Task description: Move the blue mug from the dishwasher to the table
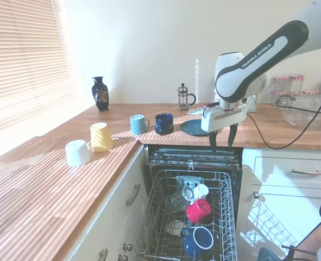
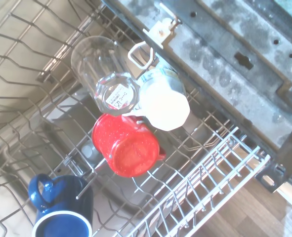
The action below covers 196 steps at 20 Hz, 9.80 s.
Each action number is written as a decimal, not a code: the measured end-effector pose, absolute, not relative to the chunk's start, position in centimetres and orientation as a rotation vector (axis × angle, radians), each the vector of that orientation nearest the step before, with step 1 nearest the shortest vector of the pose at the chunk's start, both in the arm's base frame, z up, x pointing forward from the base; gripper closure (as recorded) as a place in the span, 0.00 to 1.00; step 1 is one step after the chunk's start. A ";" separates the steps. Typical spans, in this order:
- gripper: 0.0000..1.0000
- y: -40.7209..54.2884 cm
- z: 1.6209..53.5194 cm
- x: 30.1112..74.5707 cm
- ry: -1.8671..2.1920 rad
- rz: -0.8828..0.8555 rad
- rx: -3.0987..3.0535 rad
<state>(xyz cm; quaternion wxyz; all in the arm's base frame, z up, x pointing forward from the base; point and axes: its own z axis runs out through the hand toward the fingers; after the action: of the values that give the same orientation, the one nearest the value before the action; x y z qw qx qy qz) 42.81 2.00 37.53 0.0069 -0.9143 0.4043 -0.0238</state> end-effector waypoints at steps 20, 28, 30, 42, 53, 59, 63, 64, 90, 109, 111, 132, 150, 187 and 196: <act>0.00 13.5 25.0 39.5 0.611 -0.320 -3.106; 0.00 19.6 19.8 39.6 0.529 -0.378 -3.107; 0.00 21.4 17.0 40.0 0.520 -0.387 -3.121; 0.00 23.9 3.3 44.5 0.499 -0.398 -3.131; 1.00 23.1 1.1 41.9 0.463 -0.369 -3.120; 1.00 22.7 0.9 40.9 0.456 -0.381 -3.106; 1.00 22.1 0.8 40.3 0.470 -0.388 -3.097; 1.00 22.0 0.8 40.1 0.470 -0.390 -3.095; 1.00 23.3 1.5 38.7 0.580 -0.422 -3.118; 1.00 24.8 6.5 39.7 0.677 -0.361 -3.212; 1.00 24.9 7.2 39.9 0.684 -0.338 -3.238; 1.00 16.6 23.6 47.3 0.741 -0.178 -3.357; 1.00 -0.7 39.4 49.9 1.047 -0.250 -3.234; 1.00 -27.7 37.4 62.2 1.172 -0.034 -3.107; 0.00 -30.2 36.5 63.2 1.197 -0.006 -3.096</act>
<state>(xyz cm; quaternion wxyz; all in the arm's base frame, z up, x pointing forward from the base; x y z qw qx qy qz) 63.20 -30.17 36.49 -0.0887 -0.9290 0.3592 -0.0017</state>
